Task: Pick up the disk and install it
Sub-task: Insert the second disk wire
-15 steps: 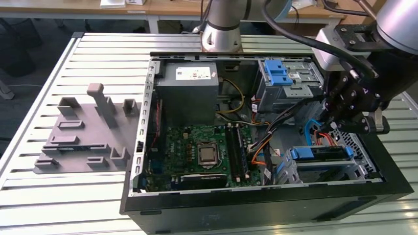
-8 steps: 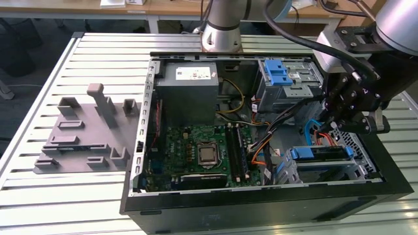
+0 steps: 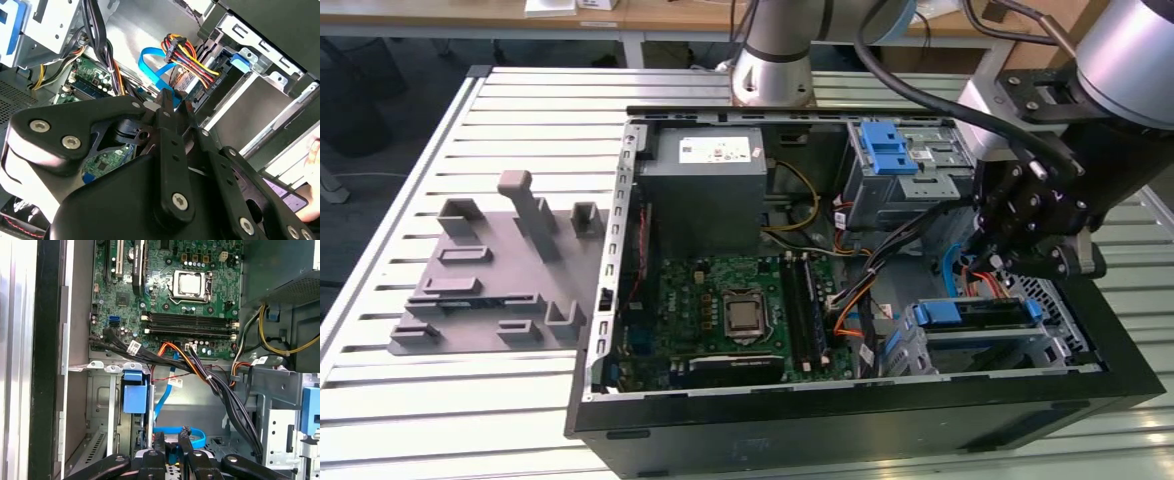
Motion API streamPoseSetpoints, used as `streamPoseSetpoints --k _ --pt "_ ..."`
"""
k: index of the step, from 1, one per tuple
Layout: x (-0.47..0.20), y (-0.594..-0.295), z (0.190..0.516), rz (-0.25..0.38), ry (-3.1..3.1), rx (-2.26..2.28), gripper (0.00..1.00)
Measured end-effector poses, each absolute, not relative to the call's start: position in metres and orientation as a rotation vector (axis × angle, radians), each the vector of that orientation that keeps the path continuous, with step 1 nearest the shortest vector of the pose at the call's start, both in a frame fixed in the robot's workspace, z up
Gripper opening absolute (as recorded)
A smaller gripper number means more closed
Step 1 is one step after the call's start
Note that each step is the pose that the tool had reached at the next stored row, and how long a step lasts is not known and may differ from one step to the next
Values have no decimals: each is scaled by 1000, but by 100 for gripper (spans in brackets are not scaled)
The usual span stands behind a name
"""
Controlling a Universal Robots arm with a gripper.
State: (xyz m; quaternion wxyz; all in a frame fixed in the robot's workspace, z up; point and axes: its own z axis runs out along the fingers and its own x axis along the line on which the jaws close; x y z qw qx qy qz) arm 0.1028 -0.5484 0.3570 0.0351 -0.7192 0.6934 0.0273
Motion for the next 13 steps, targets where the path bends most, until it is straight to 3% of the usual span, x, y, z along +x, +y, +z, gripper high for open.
streamPoseSetpoints --k 4,13 --pt "103 -548 354 82 2132 -2212 16" --pt "103 -548 352 93 2126 -2206 16"
